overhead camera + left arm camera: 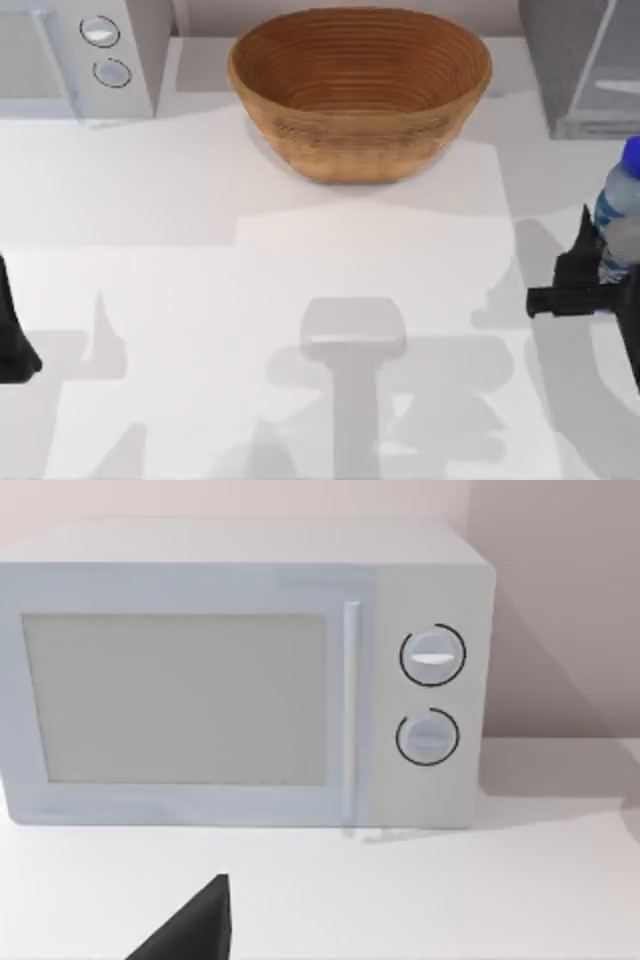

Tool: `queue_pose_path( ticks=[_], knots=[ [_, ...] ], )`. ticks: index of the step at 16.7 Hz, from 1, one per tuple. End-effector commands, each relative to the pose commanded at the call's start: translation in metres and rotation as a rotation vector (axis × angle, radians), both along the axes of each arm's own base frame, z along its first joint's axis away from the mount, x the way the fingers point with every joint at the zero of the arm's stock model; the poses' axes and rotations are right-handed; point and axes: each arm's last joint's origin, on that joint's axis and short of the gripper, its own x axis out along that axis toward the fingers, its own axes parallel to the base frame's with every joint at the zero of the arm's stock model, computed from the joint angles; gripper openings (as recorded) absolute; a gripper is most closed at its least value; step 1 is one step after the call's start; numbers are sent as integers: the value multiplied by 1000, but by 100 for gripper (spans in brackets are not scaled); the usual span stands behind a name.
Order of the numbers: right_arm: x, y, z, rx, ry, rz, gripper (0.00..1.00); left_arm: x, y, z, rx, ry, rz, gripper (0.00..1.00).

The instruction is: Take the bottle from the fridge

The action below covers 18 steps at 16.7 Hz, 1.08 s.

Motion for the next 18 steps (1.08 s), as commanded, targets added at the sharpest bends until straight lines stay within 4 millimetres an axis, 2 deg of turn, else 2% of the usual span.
queue_pose_path(
  ticks=[4,9,11,18],
  knots=[
    [-1,44,-23,7,-17,14,0,0,0,0,0,0,0,100],
    [-7,85,-36,97,-87,35,0,0,0,0,0,0,0,100],
    [-8,91,-38,116,-99,38,0,0,0,0,0,0,0,100],
    [-4,91,-39,120,-101,37,0,0,0,0,0,0,0,100]
  ],
)
